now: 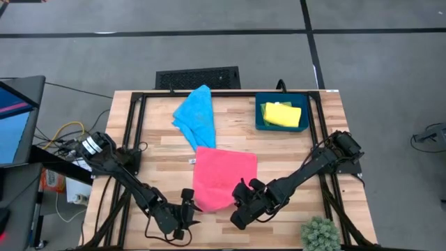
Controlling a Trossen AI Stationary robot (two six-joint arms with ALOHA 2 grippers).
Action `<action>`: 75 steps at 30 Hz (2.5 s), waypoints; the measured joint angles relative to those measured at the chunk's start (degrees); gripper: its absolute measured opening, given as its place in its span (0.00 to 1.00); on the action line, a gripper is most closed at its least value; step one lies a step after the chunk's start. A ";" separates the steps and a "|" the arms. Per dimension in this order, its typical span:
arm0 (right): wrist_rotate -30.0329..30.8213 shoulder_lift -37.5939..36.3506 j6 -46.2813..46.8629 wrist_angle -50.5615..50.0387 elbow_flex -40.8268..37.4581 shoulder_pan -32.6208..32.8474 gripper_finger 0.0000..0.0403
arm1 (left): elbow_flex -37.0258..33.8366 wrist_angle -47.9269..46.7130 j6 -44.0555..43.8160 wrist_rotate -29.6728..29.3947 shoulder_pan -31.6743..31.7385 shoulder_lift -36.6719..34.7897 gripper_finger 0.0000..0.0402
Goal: Fold microfiber towels
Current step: Fold the pink microfiber towel
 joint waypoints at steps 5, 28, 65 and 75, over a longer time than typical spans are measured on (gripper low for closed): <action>0.00 0.00 0.00 0.02 0.00 0.00 0.01 | -0.45 0.37 -1.17 0.48 0.51 1.27 0.45; -0.37 0.00 0.04 0.23 0.00 0.00 0.01 | -2.03 1.98 -4.39 2.11 2.42 6.23 0.22; 10.84 6.19 -1.92 -4.95 -0.16 14.43 0.32 | 2.43 -22.41 -12.90 9.49 2.51 -3.50 0.00; 7.63 9.76 -8.75 4.69 -3.04 13.94 0.34 | 2.45 -22.60 -12.88 9.51 2.48 -3.52 0.00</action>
